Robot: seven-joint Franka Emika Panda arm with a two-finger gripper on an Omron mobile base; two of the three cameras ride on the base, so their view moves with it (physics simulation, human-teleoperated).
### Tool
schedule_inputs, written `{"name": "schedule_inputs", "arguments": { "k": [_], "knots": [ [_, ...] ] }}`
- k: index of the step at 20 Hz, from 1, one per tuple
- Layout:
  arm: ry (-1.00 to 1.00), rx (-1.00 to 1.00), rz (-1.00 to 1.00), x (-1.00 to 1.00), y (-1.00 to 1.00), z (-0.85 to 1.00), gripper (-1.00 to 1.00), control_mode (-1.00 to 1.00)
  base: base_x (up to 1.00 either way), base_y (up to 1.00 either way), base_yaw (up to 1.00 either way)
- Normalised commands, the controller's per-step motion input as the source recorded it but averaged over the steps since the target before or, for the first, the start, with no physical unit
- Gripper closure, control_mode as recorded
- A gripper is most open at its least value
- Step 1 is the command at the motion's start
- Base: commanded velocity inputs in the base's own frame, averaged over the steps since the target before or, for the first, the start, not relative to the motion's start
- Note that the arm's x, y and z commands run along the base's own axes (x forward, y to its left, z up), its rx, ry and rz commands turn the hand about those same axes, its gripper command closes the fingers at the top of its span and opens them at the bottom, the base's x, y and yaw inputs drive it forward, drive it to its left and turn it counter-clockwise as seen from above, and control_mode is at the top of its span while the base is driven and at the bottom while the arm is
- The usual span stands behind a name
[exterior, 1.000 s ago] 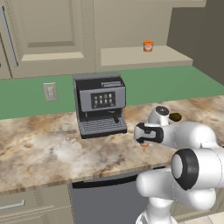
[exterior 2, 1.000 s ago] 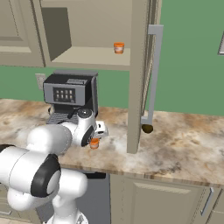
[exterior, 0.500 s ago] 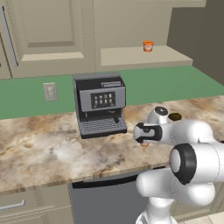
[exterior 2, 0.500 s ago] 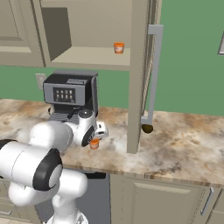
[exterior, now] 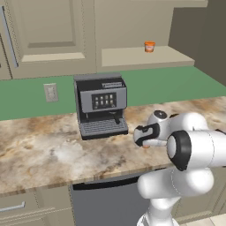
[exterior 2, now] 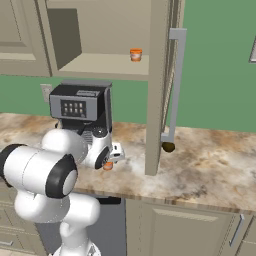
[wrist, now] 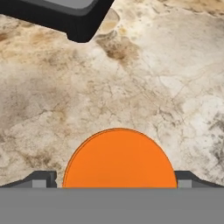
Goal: Pick the boxed food and jam from the counter and place them in the cabinets closest to them.
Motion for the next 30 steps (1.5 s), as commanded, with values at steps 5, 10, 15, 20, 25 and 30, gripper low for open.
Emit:
{"name": "schedule_inputs", "arguments": {
  "k": [5,10,15,20,25,30],
  "knots": [
    [0.0,-0.01,0.0,0.0,0.0,-0.09,1.0,-1.0,0.0,0.0,0.0],
    [0.0,0.0,0.0,0.0,0.0,0.04,1.0,-1.0,0.0,0.0,0.0],
    [-0.06,0.0,-0.01,-0.01,0.0,0.46,1.0,-1.0,0.0,0.0,0.0],
    [-0.05,0.0,-0.01,-0.02,0.0,0.61,1.0,-1.0,0.0,0.0,0.0],
    [-0.01,0.0,-0.02,-0.06,0.0,0.59,1.0,-1.0,0.0,0.0,0.0],
    [0.0,0.0,-0.02,-0.11,0.0,0.54,1.0,-1.0,0.0,0.0,0.0]
  ]
}}
